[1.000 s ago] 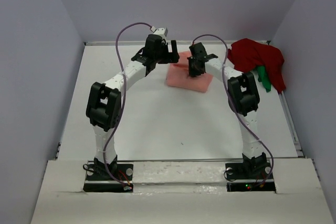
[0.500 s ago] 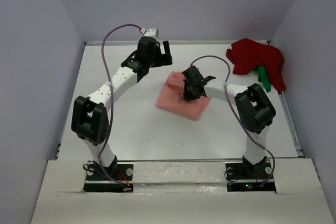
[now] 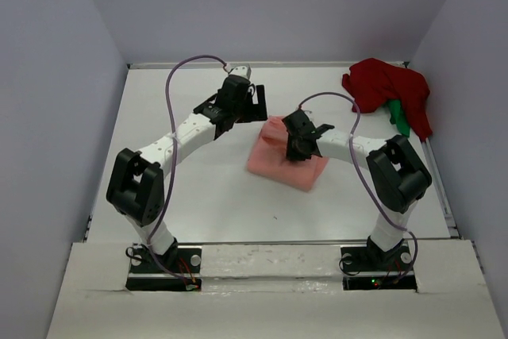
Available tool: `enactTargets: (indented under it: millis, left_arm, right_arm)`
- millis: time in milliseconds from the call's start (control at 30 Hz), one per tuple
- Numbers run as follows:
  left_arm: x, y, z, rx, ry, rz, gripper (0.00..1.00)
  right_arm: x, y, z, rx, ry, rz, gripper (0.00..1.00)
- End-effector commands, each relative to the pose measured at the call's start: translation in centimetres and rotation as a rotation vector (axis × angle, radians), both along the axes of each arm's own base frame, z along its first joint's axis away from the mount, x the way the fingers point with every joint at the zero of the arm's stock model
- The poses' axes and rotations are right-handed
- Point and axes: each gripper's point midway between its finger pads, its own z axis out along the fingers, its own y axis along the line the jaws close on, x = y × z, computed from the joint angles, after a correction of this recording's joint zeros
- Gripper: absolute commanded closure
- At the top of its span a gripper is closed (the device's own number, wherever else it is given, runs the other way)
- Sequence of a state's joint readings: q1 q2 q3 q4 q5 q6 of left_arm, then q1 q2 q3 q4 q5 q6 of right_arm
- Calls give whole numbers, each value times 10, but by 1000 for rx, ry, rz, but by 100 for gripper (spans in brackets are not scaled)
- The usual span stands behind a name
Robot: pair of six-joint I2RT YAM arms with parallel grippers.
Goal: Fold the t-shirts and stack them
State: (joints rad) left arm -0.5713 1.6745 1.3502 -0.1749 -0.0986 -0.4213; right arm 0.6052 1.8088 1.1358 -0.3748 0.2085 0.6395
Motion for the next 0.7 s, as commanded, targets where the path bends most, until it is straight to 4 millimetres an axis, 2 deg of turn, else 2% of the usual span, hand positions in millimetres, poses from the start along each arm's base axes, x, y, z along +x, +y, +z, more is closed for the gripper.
enactTargets:
  millis: [0, 67, 100, 167, 200, 233, 267, 300, 333, 400, 433, 500, 567, 667]
  left_arm:
    - [-4, -11, 14, -52, -48, -31, 4]
    - [-4, -18, 10, -62, -49, -53, 9]
    - [-3, -23, -1, -58, -25, -68, 10]
    - [0, -27, -11, -47, 5, -78, 20]
    - [2, -32, -10, -55, 4, -94, 24]
    - [4, -37, -22, -43, 24, -104, 33]
    - [6, -40, -26, -33, 30, -112, 74]
    - [10, -47, -22, -39, 23, -118, 91]
    - [10, -48, -36, -23, 57, -116, 100]
    - [7, -62, -37, -46, 77, -159, 100]
    - [0, -68, -48, -30, 115, -180, 100]
    - [-4, -73, -55, 0, 134, -185, 100]
    - [-17, -75, -71, 38, 169, -191, 100]
    - [-30, -76, -70, 64, 143, -177, 100]
  right_arm:
    - [-7, -20, -2, -134, 7, 29, 100]
    - [-5, -18, 5, -124, -2, 33, 100]
    - [-6, -15, 8, -124, -8, 39, 100]
    - [-4, -14, 17, -116, -25, 43, 100]
    - [-4, -14, 18, -116, -29, 40, 100]
    - [-3, -14, 20, -115, -33, 42, 100]
    - [-4, -14, 19, -115, -26, 45, 100]
    - [-3, -13, 19, -114, -23, 45, 100]
    - [-4, -12, 18, -112, -18, 44, 100]
    - [-4, -11, 15, -108, -10, 42, 100]
    - [-5, -11, 14, -109, -7, 41, 100]
    - [-5, -11, 11, -113, -2, 41, 100]
    - [-5, -10, 9, -109, 4, 45, 100]
    - [-6, -8, 3, -110, 18, 51, 100]
